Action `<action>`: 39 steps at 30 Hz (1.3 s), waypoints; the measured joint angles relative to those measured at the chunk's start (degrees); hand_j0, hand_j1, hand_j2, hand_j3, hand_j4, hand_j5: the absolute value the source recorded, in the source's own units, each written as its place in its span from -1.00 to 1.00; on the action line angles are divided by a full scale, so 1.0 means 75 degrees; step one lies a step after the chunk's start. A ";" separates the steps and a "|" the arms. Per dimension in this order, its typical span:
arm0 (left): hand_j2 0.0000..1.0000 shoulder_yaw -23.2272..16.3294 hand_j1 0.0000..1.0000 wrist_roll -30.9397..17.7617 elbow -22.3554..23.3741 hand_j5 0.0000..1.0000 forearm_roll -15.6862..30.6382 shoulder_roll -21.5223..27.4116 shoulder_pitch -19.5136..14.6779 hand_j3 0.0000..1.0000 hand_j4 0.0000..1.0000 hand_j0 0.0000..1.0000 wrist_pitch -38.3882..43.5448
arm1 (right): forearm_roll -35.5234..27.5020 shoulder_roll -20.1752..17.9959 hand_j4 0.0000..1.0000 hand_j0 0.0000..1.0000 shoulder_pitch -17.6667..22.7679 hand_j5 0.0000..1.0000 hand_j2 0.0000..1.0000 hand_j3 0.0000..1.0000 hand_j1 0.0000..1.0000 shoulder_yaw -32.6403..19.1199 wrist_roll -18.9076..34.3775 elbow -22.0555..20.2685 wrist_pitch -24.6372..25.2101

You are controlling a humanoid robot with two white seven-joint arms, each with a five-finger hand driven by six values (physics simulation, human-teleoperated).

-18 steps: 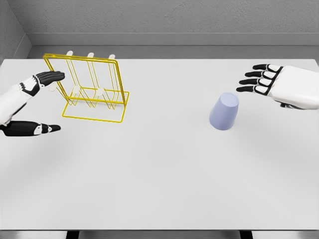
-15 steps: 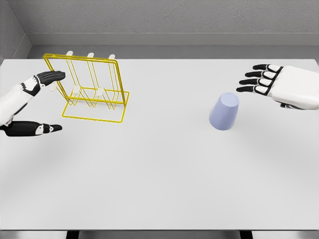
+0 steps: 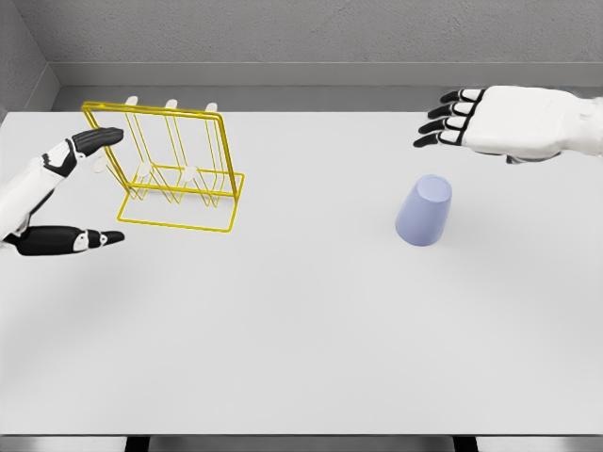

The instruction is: Place the cup on the cup holder with both arms

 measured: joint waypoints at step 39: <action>1.00 -0.3883 1.00 -0.0495 0.0197 1.00 0.2256 -0.0162 -0.1195 1.00 1.00 1.00 0.0648 | 0.1121 0.1453 0.60 0.60 -0.0481 0.60 0.60 0.60 0.60 0.1811 0.0199 0.1775 -0.0003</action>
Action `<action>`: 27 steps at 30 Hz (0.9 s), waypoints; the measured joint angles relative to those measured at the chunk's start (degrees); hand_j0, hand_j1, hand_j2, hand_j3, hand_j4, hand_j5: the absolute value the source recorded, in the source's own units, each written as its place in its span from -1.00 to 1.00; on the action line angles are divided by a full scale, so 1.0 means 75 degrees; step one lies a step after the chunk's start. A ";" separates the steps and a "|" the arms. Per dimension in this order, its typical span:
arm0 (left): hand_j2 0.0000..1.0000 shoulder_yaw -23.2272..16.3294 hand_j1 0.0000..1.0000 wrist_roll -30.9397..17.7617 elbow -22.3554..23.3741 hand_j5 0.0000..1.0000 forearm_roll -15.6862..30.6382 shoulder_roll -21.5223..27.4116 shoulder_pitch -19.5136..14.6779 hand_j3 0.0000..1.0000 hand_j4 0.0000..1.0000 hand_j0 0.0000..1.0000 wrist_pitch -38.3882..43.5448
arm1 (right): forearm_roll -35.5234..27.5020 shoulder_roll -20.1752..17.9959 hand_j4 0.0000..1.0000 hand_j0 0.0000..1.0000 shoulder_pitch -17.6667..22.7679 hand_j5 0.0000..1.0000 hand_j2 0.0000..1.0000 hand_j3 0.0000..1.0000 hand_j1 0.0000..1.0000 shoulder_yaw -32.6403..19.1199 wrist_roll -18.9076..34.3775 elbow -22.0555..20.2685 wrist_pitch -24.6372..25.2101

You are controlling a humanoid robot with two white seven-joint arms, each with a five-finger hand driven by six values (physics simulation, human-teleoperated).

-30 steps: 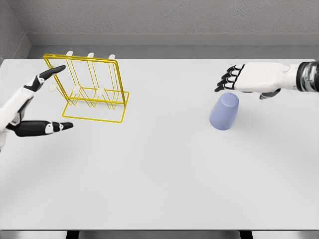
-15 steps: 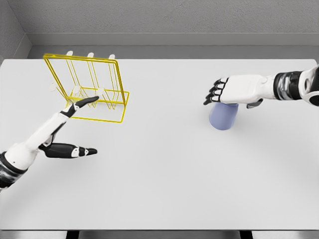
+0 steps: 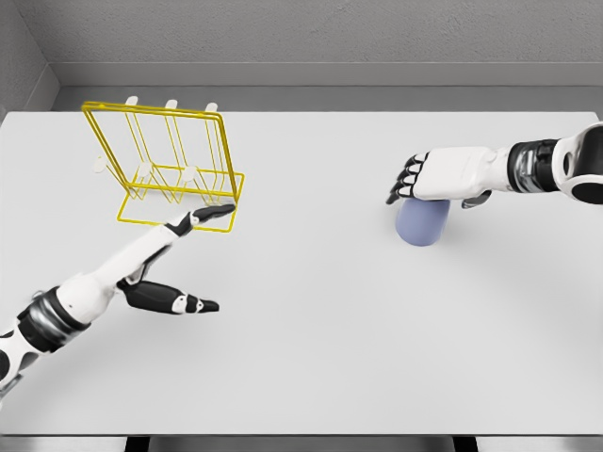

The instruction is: Place the cup on the cup holder with both arms

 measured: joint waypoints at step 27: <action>1.00 -0.0339 1.00 -0.0764 0.0048 1.00 0.2887 -0.0525 -0.0176 1.00 1.00 1.00 0.2681 | 0.0075 -0.0169 0.28 0.28 -0.0234 0.28 0.28 0.28 0.28 -0.0097 0.0000 -0.0488 -0.0003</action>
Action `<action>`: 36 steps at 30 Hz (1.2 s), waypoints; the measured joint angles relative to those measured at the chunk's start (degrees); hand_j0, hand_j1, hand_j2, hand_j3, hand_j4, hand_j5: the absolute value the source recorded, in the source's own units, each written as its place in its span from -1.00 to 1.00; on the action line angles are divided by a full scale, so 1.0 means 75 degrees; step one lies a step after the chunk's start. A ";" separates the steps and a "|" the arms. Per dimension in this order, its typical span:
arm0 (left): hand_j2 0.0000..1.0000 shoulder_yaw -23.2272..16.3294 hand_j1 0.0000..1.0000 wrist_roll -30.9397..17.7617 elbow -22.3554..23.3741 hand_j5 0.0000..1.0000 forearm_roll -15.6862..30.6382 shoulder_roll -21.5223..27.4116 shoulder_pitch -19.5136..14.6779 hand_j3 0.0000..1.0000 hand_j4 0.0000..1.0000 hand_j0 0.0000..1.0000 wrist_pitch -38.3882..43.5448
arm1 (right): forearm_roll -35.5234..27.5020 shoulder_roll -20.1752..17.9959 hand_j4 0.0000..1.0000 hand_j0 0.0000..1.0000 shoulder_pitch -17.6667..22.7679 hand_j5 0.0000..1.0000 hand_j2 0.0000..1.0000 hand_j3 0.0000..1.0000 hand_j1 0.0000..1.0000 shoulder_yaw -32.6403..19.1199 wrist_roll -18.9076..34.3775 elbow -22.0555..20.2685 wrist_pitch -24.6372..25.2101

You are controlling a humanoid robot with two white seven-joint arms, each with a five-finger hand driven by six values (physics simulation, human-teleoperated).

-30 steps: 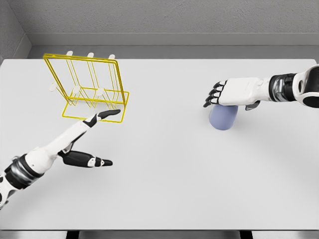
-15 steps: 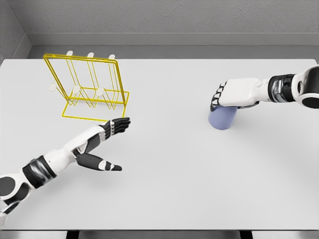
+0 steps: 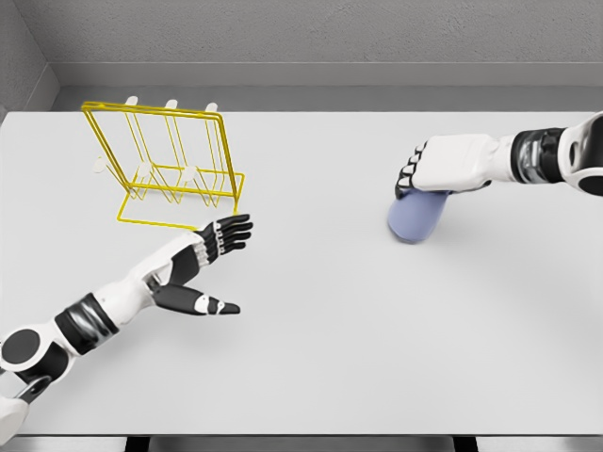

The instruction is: Place the cup on the cup holder with both arms

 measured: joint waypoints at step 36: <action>1.00 0.0229 1.00 0.0087 0.0355 1.00 0.0323 -0.0171 0.0000 1.00 1.00 1.00 0.0345 | -0.0062 0.0155 0.17 0.17 0.0059 0.17 0.17 0.17 0.17 0.0044 0.0001 -0.2074 0.0003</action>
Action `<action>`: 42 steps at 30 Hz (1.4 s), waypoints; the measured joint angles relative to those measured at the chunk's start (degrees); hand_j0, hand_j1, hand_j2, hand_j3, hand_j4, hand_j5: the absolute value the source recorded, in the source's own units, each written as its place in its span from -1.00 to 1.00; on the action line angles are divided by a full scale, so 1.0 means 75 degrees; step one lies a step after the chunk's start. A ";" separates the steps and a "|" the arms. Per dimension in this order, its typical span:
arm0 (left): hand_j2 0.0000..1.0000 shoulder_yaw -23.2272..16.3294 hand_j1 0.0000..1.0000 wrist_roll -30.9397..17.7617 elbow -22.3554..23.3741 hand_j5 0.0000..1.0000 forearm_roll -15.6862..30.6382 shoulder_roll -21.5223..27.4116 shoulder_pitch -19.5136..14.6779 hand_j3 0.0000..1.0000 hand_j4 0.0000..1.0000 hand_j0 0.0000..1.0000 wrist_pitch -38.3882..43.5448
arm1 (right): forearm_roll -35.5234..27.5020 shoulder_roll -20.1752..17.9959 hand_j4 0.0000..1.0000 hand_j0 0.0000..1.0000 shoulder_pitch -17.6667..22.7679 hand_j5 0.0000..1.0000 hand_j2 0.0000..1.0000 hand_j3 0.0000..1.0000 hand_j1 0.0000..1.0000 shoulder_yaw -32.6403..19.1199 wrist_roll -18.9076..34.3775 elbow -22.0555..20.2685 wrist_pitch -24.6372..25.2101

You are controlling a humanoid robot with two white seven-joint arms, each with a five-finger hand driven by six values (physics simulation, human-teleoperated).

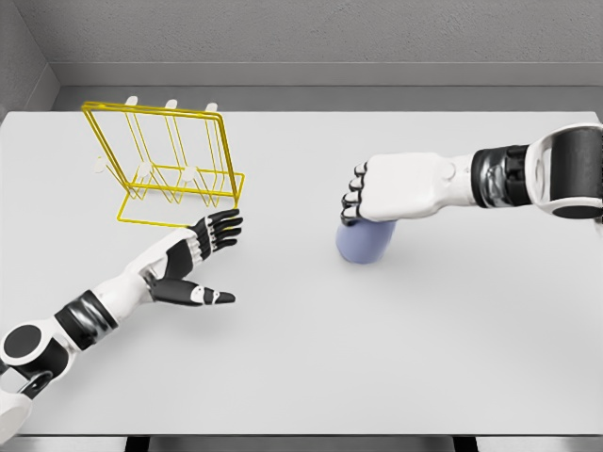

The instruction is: Place the cup on the cup holder with both arms

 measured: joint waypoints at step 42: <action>1.00 0.0050 1.00 0.0004 0.0047 1.00 -0.0002 -0.0008 0.0070 1.00 1.00 1.00 0.0003 | -0.0115 0.1211 1.00 1.00 0.0386 1.00 1.00 1.00 1.00 -0.0418 0.0001 -0.0006 -0.0006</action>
